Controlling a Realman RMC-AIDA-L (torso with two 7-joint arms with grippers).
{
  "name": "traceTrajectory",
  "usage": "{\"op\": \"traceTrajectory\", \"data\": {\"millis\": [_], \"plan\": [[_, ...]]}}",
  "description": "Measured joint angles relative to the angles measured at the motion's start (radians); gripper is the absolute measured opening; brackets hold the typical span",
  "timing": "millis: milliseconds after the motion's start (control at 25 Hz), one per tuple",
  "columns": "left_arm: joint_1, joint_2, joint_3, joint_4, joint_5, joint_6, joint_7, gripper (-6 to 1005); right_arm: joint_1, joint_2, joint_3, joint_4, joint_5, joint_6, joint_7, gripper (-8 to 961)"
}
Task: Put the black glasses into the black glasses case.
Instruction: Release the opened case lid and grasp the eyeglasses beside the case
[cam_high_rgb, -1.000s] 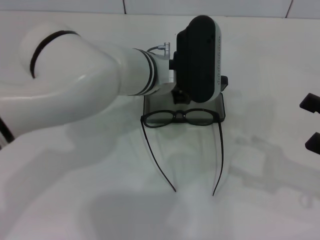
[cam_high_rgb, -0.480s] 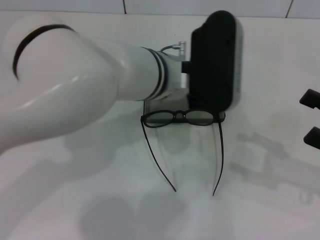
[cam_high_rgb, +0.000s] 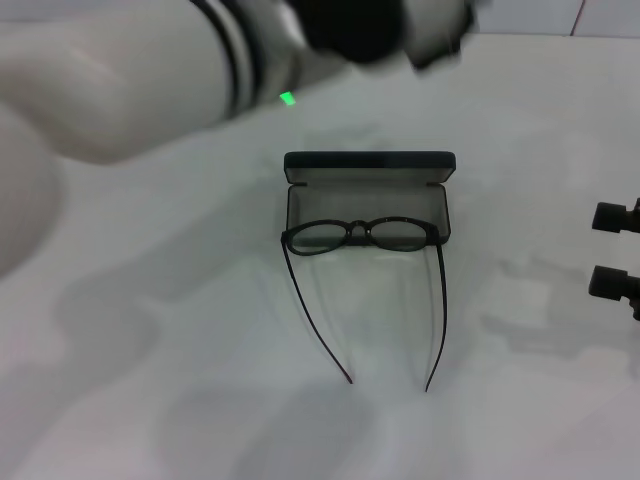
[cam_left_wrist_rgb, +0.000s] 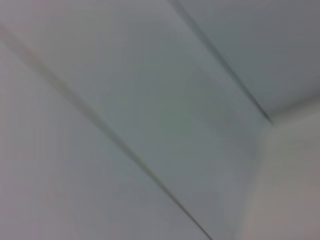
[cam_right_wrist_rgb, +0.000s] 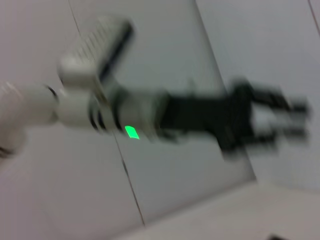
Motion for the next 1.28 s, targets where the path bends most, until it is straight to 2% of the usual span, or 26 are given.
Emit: {"op": "traceTrajectory", "data": {"millis": [120,200,240,280,400,480,520,640,720,800,880,960,1040,1120,1280], "plan": [[0.055,0.003,-0.087,0.014,-0.216,-0.088,0.033,293,0.014,0.005,-0.004,-0.089,-0.042,0.023,0.059,840],[0.071,0.005,-0.156,0.006,-0.409,-0.072,0.1,234,0.045,0.01,-0.008,-0.189,-0.102,0.041,0.137,839],[0.077,0.006,-0.19,-0.001,-0.504,-0.047,0.141,205,0.083,0.012,-0.02,-0.251,-0.155,0.046,0.207,837],[0.084,0.007,-0.225,-0.014,-0.598,-0.01,0.185,176,0.099,0.012,-0.026,-0.268,-0.176,0.047,0.231,836],[0.097,0.008,-0.367,-0.078,-0.89,0.206,0.34,87,0.203,0.005,-0.097,-0.325,-0.267,0.046,0.321,832],[0.093,0.008,-0.471,-0.138,-1.001,0.4,0.402,69,0.266,-0.004,-0.152,-0.33,-0.302,0.043,0.366,830],[0.089,0.008,-0.527,-0.177,-1.035,0.508,0.424,60,0.32,-0.009,-0.198,-0.329,-0.326,0.041,0.406,829],[0.082,0.008,-0.698,-0.323,-1.109,0.769,0.495,42,0.445,-0.006,-0.277,-0.329,-0.404,0.045,0.484,825],[0.077,0.012,-0.805,-0.44,-1.141,0.891,0.555,42,0.469,-0.001,-0.282,-0.33,-0.427,0.048,0.492,822],[0.061,0.033,-0.914,-0.606,-1.15,1.031,0.643,42,0.527,0.011,-0.285,-0.324,-0.48,0.058,0.503,820],[0.038,0.079,-0.99,-0.8,-1.141,1.163,0.747,42,0.579,0.018,-0.287,-0.297,-0.516,0.073,0.506,817],[0.024,0.131,-1.016,-0.988,-1.134,1.256,0.859,42,0.614,0.023,-0.292,-0.275,-0.54,0.089,0.508,814],[0.024,0.159,-1.02,-1.096,-1.118,1.28,0.936,42,0.641,0.027,-0.317,-0.261,-0.556,0.119,0.516,812],[0.041,0.157,-1.03,-1.147,-1.068,1.277,1.005,42,0.659,0.027,-0.364,-0.25,-0.561,0.161,0.533,809],[0.06,0.128,-1.043,-1.146,-0.982,1.253,1.082,42,0.699,0.029,-0.477,-0.189,-0.562,0.26,0.564,804]]}}
